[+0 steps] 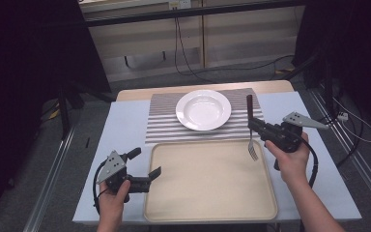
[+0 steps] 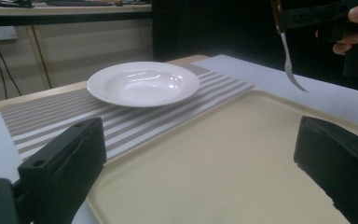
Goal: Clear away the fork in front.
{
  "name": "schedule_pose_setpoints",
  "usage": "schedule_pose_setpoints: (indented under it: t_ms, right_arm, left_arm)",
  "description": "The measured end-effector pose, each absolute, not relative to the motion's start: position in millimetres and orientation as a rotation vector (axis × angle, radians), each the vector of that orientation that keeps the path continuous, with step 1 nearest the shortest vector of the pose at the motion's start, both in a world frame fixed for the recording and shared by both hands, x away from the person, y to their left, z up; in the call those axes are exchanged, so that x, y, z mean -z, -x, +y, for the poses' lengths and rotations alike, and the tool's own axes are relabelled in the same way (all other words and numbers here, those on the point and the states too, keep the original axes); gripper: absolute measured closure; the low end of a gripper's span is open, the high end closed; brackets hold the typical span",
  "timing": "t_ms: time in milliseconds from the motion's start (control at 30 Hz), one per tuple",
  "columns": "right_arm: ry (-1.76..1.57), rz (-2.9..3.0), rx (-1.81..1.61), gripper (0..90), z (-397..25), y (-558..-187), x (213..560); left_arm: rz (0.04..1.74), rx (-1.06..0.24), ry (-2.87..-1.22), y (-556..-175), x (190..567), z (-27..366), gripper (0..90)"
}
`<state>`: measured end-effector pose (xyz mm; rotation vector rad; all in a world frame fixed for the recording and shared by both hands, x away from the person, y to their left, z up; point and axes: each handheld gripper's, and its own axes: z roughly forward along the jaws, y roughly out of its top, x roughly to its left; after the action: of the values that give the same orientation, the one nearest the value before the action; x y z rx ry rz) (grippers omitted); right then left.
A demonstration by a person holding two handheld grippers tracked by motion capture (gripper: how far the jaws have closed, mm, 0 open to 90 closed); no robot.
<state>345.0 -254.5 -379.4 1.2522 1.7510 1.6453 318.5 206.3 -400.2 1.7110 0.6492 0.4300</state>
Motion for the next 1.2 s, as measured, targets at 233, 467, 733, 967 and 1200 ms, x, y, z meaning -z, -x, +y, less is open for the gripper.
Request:
schedule_pose_setpoints:
  t_ms: [233, 467, 733, 967, 1200]
  right_arm:
    - [-1.219, 1.763, -1.696, 78.0, -235.3, -336.5, 384.1]
    - [-1.188, 1.787, -1.729, 77.9, -221.1, -331.4, 388.5]
    - [-1.167, 1.798, -1.775, 77.9, -208.9, -327.3, 393.1]
    - [-1.141, 1.841, -1.779, 77.9, -197.6, -324.0, 395.7]
    - [-1.116, 1.864, -1.798, 77.9, -189.3, -320.9, 396.2]
  left_arm:
    - [0.622, -0.399, -1.732, -320.8, 395.0, 190.2, 2.3]
    - [0.595, -0.356, -1.759, -324.5, 391.5, 169.3, 2.2]
    - [0.62, -0.319, -1.741, -331.7, 386.4, 153.1, 1.9]
    - [0.605, -0.303, -1.75, -334.8, 384.7, 141.5, 1.9]
    - [0.623, -0.286, -1.733, -339.1, 382.7, 134.8, 1.9]
